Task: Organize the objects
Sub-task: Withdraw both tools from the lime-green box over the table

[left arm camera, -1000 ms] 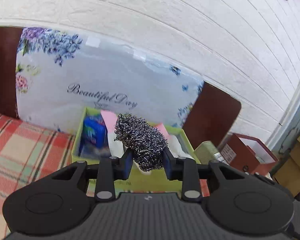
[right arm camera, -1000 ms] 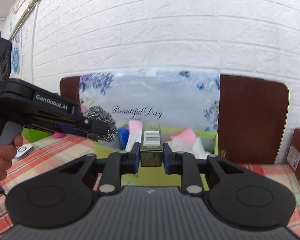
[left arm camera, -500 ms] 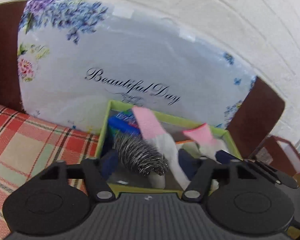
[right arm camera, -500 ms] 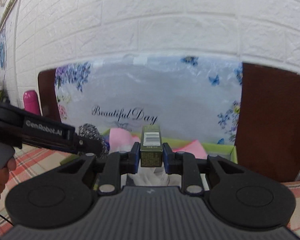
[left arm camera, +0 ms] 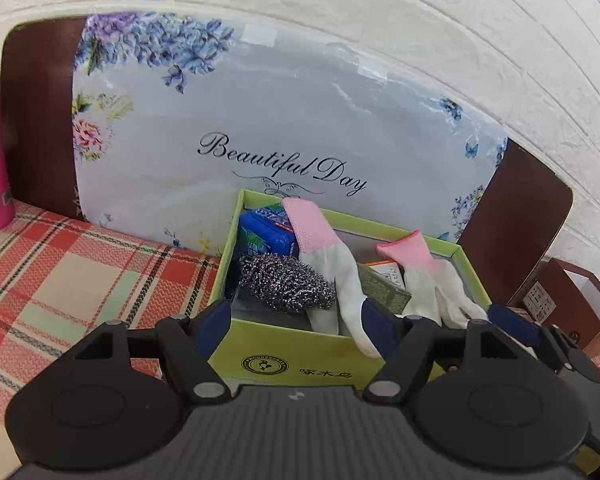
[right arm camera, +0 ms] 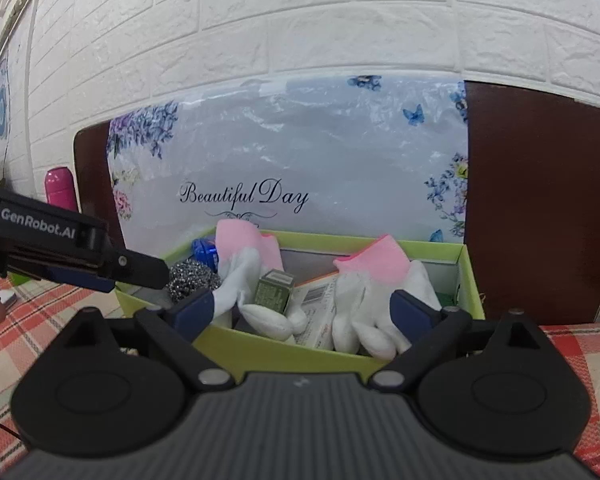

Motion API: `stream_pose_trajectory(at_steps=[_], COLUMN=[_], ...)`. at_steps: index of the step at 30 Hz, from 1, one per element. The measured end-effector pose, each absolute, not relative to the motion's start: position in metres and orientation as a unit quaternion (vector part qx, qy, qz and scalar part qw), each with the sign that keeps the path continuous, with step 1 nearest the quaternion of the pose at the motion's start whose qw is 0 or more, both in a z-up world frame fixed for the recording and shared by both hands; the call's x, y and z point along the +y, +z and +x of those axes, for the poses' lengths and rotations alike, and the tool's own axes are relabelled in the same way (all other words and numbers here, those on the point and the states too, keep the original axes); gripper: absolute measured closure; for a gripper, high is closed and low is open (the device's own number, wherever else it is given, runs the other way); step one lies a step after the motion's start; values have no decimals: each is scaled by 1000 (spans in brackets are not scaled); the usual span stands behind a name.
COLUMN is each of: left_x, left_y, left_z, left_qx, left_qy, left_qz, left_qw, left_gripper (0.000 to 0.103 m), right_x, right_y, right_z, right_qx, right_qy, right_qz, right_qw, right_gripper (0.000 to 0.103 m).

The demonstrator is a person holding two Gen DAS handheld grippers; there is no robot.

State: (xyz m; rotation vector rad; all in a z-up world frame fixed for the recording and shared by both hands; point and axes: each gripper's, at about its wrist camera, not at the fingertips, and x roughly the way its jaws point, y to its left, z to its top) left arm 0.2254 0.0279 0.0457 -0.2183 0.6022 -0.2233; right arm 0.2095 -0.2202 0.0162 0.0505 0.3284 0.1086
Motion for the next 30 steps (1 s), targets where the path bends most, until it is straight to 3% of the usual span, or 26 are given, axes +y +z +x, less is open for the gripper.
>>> stream_pose_trajectory(at_steps=[13, 30], left_x=[12, 6], left_y=[73, 30], left_z=[150, 88], left_qx=[272, 325], left_qy=[-107, -98], left_qz=[-76, -67], left_qw=[953, 938], left_gripper=[28, 28], right_x=[-247, -251], right_y=[44, 22], right_z=[131, 41], right_qx=[131, 165], right_qy=[59, 39], right_qz=[95, 109], right_qw=[985, 980], right_gripper=[0, 0])
